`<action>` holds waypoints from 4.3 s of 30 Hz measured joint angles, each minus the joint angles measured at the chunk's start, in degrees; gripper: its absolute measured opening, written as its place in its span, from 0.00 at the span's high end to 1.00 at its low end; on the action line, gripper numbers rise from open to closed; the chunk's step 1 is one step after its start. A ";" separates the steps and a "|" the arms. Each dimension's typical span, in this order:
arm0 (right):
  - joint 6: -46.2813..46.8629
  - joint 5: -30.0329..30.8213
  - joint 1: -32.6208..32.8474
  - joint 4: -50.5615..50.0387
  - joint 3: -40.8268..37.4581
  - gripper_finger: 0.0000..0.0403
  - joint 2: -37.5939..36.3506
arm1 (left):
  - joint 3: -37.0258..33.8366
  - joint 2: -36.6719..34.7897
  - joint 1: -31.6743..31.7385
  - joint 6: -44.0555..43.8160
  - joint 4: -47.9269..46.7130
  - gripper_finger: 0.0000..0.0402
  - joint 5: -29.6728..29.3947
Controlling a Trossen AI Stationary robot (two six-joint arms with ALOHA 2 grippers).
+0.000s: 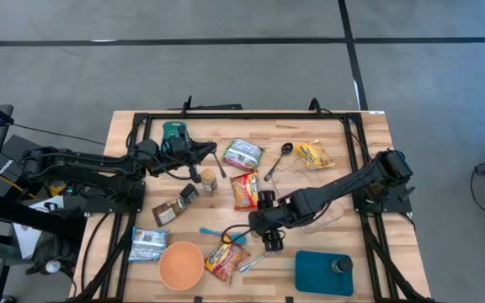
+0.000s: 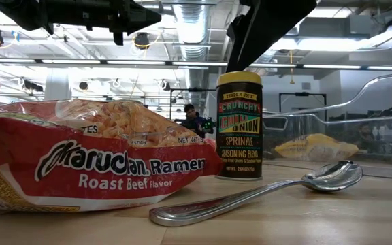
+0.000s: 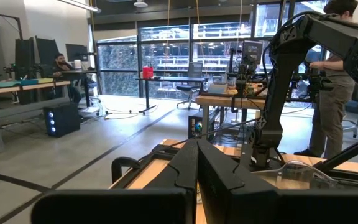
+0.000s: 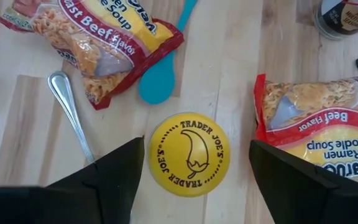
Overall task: Pick & Place Food Item
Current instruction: Put the yellow spice bottle into the blue bin
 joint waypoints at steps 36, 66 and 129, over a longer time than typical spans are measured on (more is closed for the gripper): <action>2.03 -1.30 -0.04 -1.83 -0.10 0.29 2.28 | 0.00 0.00 -0.01 0.00 0.00 1.00 0.01; 1.56 -1.36 -0.48 0.61 -0.05 0.29 6.69 | -0.02 0.02 -0.01 0.00 0.44 1.00 0.01; 0.51 -2.78 -0.81 0.20 0.04 0.53 6.71 | -0.02 0.02 0.01 0.00 0.42 1.00 -0.01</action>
